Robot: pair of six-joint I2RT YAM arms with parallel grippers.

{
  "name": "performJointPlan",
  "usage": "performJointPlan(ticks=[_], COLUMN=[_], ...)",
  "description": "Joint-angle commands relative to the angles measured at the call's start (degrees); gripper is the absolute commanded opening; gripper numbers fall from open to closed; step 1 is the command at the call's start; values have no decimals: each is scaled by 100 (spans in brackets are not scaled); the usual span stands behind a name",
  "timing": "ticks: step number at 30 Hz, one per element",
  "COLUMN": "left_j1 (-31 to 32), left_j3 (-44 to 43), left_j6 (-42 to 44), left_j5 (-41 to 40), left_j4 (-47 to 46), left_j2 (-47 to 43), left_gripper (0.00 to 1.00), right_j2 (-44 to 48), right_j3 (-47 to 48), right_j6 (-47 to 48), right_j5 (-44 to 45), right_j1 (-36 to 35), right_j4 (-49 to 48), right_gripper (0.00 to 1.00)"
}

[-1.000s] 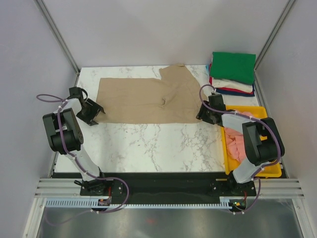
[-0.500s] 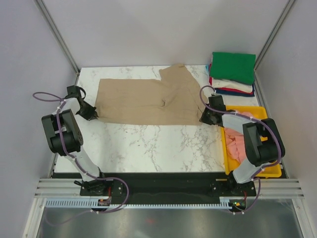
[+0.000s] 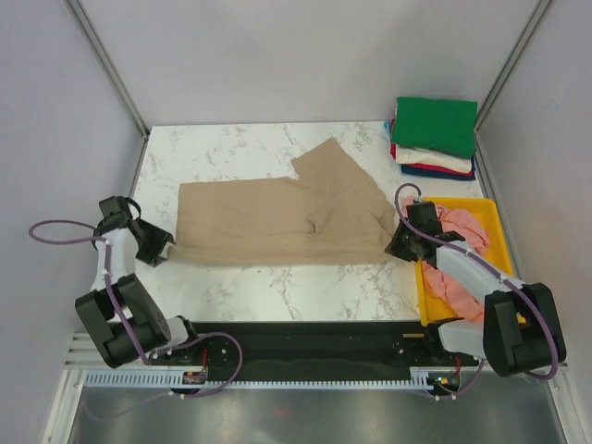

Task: Fold and stack the t-shirts
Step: Fold the tshirt

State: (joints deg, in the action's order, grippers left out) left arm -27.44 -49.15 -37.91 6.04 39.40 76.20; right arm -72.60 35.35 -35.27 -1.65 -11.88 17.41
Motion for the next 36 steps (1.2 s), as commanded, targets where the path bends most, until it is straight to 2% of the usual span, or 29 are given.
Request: performJointPlan(ticks=[1, 2, 3, 5, 8, 12, 14, 17, 18, 20, 21, 24, 27, 30, 36], left_j1=[-147, -156, -148, -121, 45, 589, 1088, 1730, 1890, 2232, 2260, 2287, 2296, 2296, 2401], left_j3=[212, 308, 353, 545, 687, 398, 74, -226, -218, -53, -8, 1, 45, 54, 63], left_j6=[-164, -164, -164, -138, 72, 608, 758, 1153, 1207, 1216, 1190, 1207, 1207, 1225, 1233], left_j5=[124, 264, 518, 853, 1100, 856, 645, -345, -532, -770, -771, -640, -631, -481, -420], left_j4=[-64, -64, -72, -116, -169, 41, 217, 419, 437, 403, 393, 315, 288, 261, 253], left_j2=[-755, -1026, -1168, -1370, -1678, -2021, -2241, -2470, -2522, -2689, -2742, -2874, -2909, -2883, -2839], left_gripper=[75, 99, 100, 100, 100, 100, 100, 100, 100, 100, 100, 100, 100, 99, 98], right_j2=[447, 544, 797, 1106, 1485, 855, -23, -1447, -2120, -2765, -3082, -4809, -5989, -6825, -7925], right_j3=[-169, -178, -178, -117, 374, 1481, 2333, 3756, 4525, 5285, 5646, 7619, 8931, 9785, 10755], right_j6=[-42, -77, -103, -138, -104, 343, 564, 1003, 1117, 1442, 1565, 2005, 2164, 2191, 2050], right_j5=[183, 174, 17, -54, -55, 130, 305, 289, 297, 349, 428, 656, 780, 895, 1008], right_j1=[89, 81, 81, 81, 11, -244, -384, -517, -552, -579, -579, -570, -535, -526, -526], right_j4=[517, 692, 772, 939, 1010, 940, 905, 1044, 1054, 1081, 1054, 1106, 1344, 1178, 571], right_gripper=[46, 68, 75, 81, 85, 86, 86, 86, 86, 87, 87, 87, 86, 87, 93])
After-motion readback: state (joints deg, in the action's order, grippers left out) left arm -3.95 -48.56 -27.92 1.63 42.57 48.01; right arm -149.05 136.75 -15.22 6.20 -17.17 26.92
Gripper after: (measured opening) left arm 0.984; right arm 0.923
